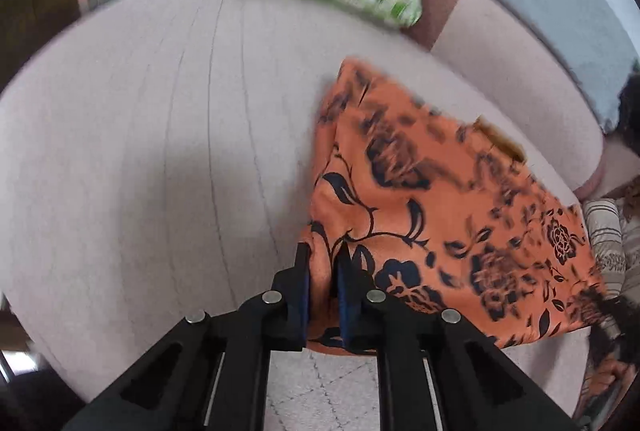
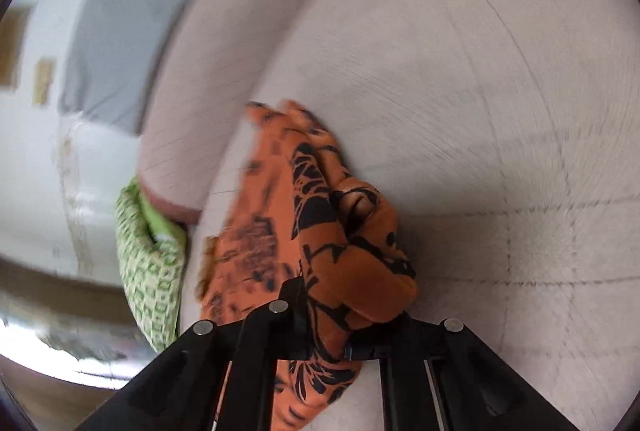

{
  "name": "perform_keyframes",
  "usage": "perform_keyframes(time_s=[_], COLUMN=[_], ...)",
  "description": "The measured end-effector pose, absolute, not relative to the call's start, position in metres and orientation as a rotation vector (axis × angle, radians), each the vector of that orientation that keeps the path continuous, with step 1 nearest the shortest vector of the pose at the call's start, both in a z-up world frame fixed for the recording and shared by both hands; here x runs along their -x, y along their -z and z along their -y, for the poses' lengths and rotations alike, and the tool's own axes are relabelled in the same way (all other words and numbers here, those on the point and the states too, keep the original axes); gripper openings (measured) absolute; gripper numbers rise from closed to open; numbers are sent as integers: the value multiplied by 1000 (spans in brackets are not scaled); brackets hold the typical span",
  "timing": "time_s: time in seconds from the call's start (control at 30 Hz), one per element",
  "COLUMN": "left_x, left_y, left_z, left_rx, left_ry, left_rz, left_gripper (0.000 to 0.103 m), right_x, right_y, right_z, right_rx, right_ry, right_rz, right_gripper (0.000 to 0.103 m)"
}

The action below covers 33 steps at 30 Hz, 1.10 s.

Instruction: Fold small clothes

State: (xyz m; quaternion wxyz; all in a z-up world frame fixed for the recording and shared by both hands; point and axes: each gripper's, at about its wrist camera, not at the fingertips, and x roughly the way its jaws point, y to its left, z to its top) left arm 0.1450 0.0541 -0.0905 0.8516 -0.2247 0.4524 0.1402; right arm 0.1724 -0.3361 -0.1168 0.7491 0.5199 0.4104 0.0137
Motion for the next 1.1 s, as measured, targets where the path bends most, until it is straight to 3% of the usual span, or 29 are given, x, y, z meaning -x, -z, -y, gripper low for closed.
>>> perform_keyframes(time_s=[0.13,0.23,0.3,0.37,0.43,0.47,0.53,0.7,0.73,0.77,0.83,0.93,1.03,1.07,1.1], left_x=[-126,-97,-81,-75,-63,-58,-55,-73,-78,-86,-98,-118,-136,-136,-133], left_y=[42,37,59,97,120,118,103,57,51,49,50,69,117,118,111], left_z=[-54,-60,-68,-78,-99,-108,-115,-105,-96,-90,-69,-45,-48,-51,-51], left_rx=[420,374,382,367,473,520,514,441,413,396,365,288,167,168,159], left_ry=[-266,-234,-215,-258,-259,-264,-322,-272,-235,-210,-127,-67,-203,-196,-208], left_rz=[-841,-852,-916,-1046,-1101,-1081,-1044,-919,-899,-892,-887,-931,-1080,-1064,-1046], left_gripper=[11,11,12,12,27,33,33,33,33,33,34,36,33,32,31], right_x=[-143,-92,-56,-31,-11,2,13,12,9,-2,-22,-72,-102,-109,-109], right_y=[57,31,43,91,137,150,134,65,53,42,25,33,89,110,129], right_z=[325,315,308,303,308,317,331,344,343,339,323,285,274,276,285], right_rx=[-1041,-997,-964,-997,-1046,-1158,-1148,-932,-914,-894,-847,-838,-893,-887,-953], right_ry=[-82,-102,-94,-78,-8,-30,24,106,102,74,-42,-321,-408,-339,-294], right_rz=[-813,-770,-822,-970,-1118,-1086,-1059,-910,-876,-850,-826,-872,-1042,-1112,-1143], right_gripper=[9,9,14,19,19,27,36,38,48,73,85,85,82,66,60])
